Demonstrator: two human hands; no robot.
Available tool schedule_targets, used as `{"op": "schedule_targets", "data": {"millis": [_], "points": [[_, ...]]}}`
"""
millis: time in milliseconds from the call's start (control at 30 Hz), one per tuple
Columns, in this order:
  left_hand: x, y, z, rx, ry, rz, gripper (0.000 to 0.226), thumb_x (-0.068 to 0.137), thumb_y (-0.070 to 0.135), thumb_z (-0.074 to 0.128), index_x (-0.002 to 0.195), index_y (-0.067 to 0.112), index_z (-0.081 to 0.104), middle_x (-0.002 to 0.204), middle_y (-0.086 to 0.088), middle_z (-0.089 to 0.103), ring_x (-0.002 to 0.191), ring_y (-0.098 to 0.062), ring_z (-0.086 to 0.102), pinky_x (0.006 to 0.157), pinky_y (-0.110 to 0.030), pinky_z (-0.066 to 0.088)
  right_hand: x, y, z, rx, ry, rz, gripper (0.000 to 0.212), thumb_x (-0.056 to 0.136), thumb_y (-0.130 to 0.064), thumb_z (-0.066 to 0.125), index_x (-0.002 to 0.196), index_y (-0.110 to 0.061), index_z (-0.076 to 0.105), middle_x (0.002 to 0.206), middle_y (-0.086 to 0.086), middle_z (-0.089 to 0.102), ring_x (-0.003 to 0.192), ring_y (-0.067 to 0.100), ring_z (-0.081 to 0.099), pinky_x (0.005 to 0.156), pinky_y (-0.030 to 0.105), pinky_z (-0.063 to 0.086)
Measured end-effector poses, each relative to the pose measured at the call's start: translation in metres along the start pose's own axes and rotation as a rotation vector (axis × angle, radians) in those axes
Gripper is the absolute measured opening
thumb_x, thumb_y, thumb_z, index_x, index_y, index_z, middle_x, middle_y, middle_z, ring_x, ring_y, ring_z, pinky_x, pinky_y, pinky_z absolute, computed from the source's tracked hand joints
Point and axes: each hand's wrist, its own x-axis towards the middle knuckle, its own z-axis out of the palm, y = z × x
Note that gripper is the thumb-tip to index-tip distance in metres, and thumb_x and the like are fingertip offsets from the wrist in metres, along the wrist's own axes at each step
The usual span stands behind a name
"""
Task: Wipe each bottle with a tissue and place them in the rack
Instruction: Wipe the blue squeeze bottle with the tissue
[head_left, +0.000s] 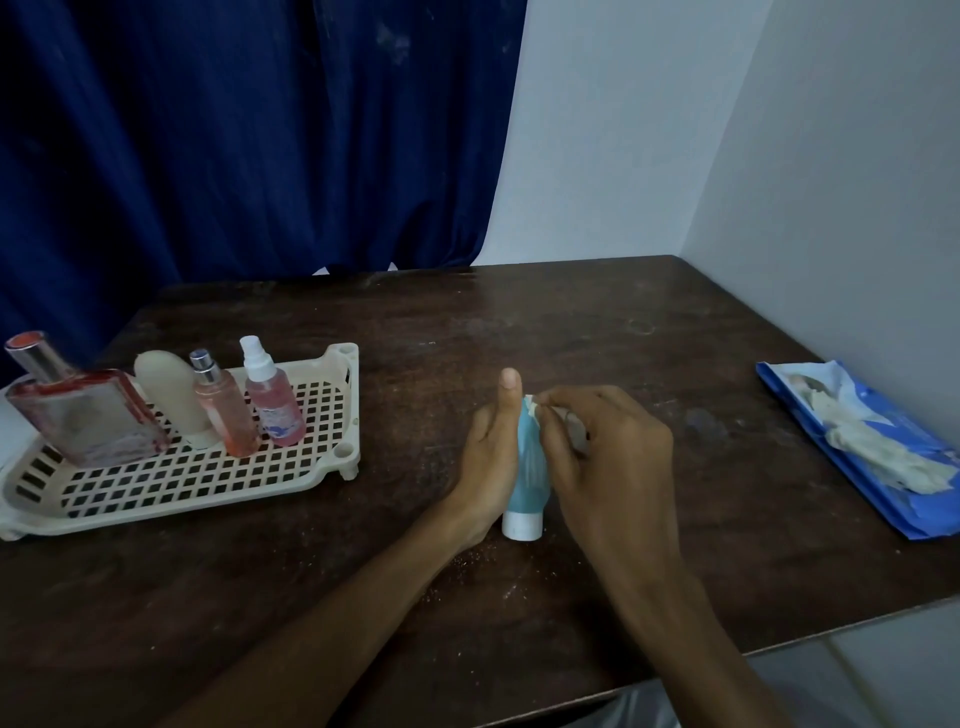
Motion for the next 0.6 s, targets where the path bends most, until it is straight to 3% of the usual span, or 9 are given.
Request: {"op": "schedule_targets", "data": {"millis": [100,233,400,600], "points": [[0.002,-0.002,-0.002,-0.019,-0.014,0.031,0.077,0.089,0.062,0.028,0.073,-0.008,0.055,0.067,-0.014,0.054,0.059,-0.016,0.054,0.057,-0.018,0.046,-0.008,-0.002,-0.001,0.021,-0.017,-0.024,0.011,0.085,-0.002,0.074,0.093,-0.008,0.077,0.089,0.001,0.071,0.077,0.005,0.064,0.075,0.001,0.042],[0.005,-0.004,0.0,-0.019,-0.018,0.014,0.066,0.088,0.065,0.033,0.071,0.005,0.055,0.064,-0.013,0.05,0.054,-0.014,0.05,0.054,-0.021,0.044,-0.009,0.008,-0.006,0.002,0.007,0.009,0.012,0.084,-0.002,0.075,0.093,-0.01,0.077,0.088,0.0,0.071,0.077,0.004,0.064,0.075,0.001,0.042],[0.005,-0.008,-0.004,-0.025,0.008,0.008,0.068,0.087,0.065,0.033,0.077,0.003,0.059,0.067,-0.015,0.053,0.055,-0.014,0.052,0.054,-0.021,0.044,-0.009,0.006,-0.001,0.017,0.0,0.012,0.011,0.086,-0.004,0.074,0.095,-0.009,0.076,0.091,0.0,0.071,0.079,0.003,0.063,0.076,0.003,0.043],[0.007,-0.01,-0.003,-0.016,-0.02,-0.003,0.063,0.091,0.063,0.032,0.068,0.007,0.051,0.061,-0.006,0.051,0.053,-0.009,0.051,0.055,-0.02,0.044,-0.008,0.011,-0.006,0.01,0.016,0.015,0.008,0.086,-0.004,0.074,0.092,-0.01,0.077,0.088,0.0,0.072,0.077,0.003,0.063,0.074,0.002,0.042]]}}
